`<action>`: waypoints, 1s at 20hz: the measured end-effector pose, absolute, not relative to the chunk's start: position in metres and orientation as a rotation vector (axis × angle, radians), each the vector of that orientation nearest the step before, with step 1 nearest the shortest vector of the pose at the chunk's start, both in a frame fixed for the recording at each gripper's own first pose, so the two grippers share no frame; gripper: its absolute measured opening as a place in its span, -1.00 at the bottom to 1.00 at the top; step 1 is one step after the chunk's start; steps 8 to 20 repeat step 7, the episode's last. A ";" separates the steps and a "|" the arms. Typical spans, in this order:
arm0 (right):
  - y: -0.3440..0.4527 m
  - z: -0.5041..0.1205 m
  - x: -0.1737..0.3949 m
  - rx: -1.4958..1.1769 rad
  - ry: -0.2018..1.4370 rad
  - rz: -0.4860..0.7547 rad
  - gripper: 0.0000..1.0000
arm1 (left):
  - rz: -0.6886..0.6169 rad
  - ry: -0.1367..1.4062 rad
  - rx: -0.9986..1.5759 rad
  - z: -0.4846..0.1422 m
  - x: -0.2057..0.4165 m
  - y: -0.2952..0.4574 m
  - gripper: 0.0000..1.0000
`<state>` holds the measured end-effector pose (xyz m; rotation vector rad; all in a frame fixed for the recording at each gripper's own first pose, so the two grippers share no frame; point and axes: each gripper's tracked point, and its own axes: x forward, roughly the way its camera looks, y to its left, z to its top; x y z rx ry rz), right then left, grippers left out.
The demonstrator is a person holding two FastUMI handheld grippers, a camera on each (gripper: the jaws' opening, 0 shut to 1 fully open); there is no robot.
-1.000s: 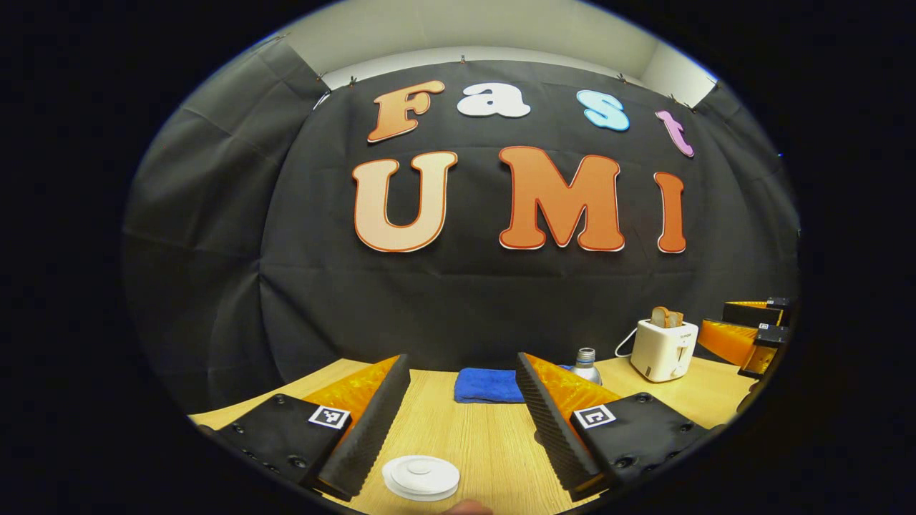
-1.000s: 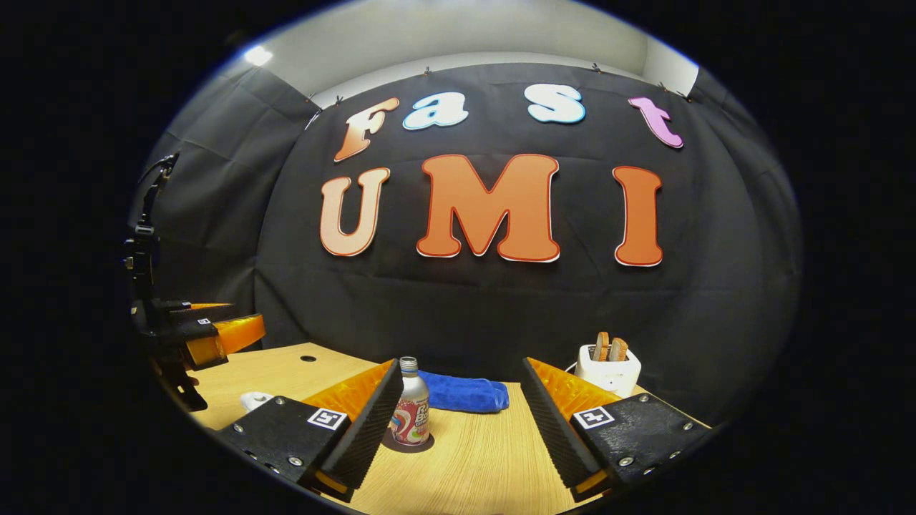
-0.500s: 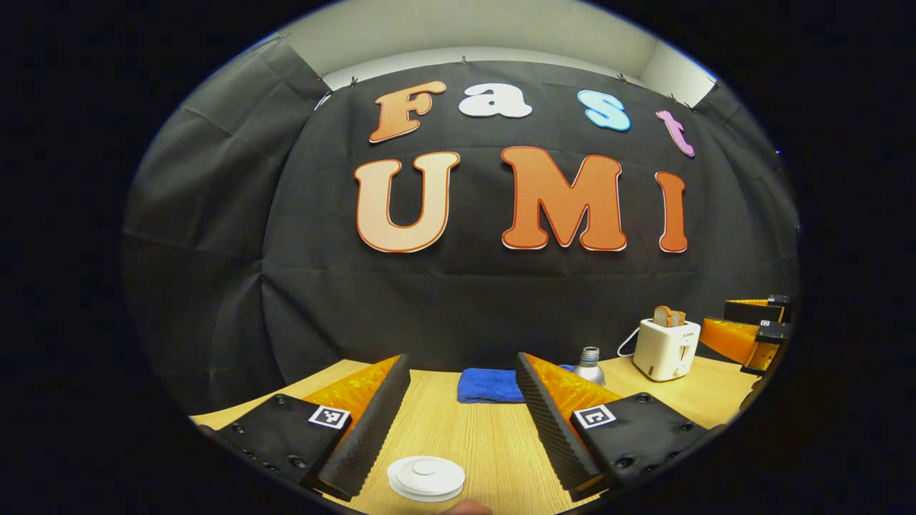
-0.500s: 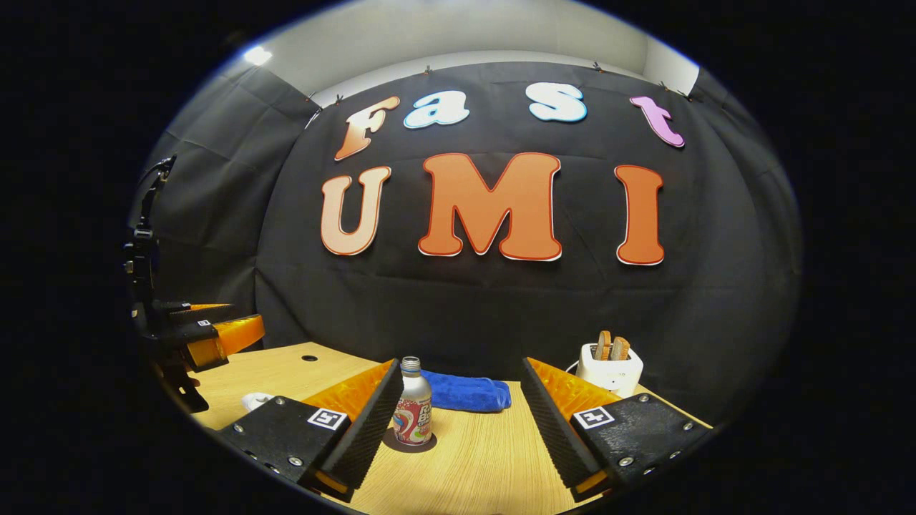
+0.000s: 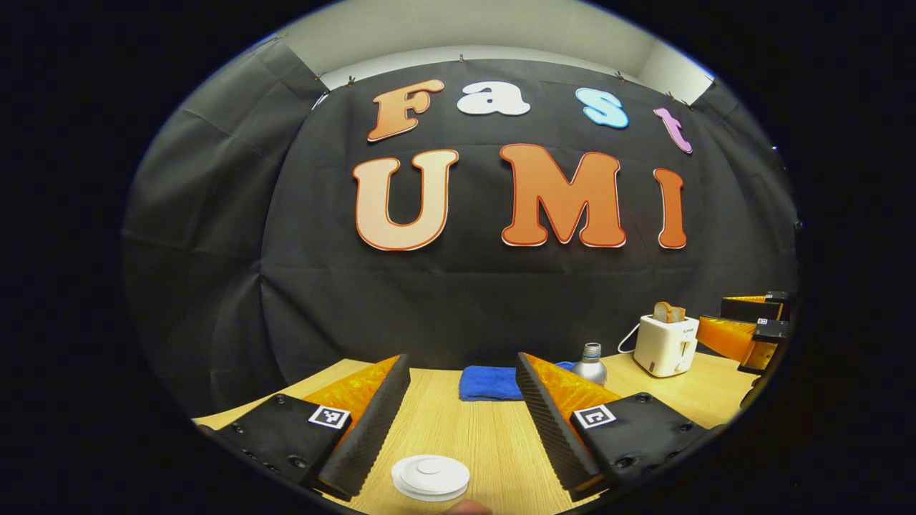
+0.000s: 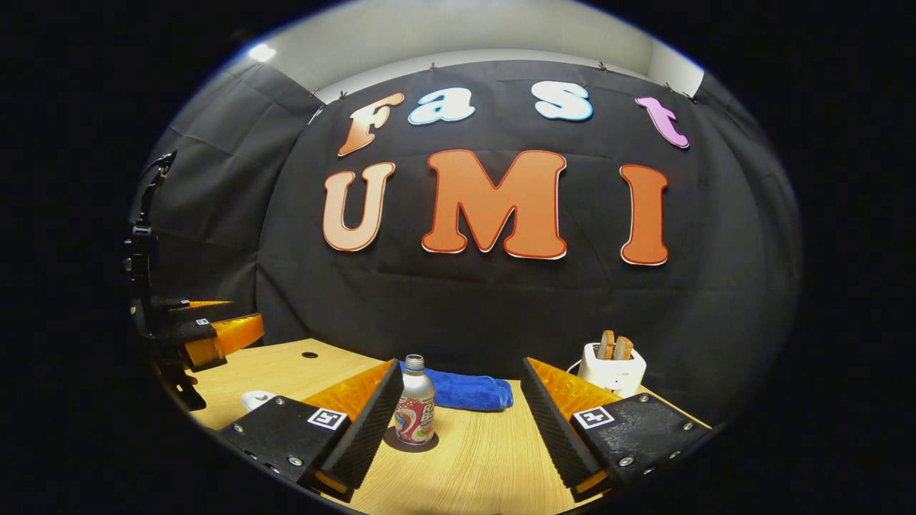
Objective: Open the teacup lid with one hand, grasp the water bottle and pour water into the teacup with the other hand; after pouring, place the water bottle on the coaster and then close the teacup lid.
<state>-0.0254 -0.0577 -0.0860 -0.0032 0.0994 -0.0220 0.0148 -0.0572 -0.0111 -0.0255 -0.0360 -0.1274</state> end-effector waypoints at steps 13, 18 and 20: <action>-0.057 -0.087 -0.024 -0.004 0.104 -0.021 0.98 | -0.130 -0.037 -0.031 -0.011 0.015 -0.058 0.96; -0.057 -0.087 -0.024 -0.004 0.104 -0.021 0.98 | -0.130 -0.037 -0.031 -0.011 0.015 -0.058 0.96; -0.057 -0.087 -0.024 -0.004 0.104 -0.021 0.98 | -0.130 -0.037 -0.031 -0.011 0.015 -0.058 0.96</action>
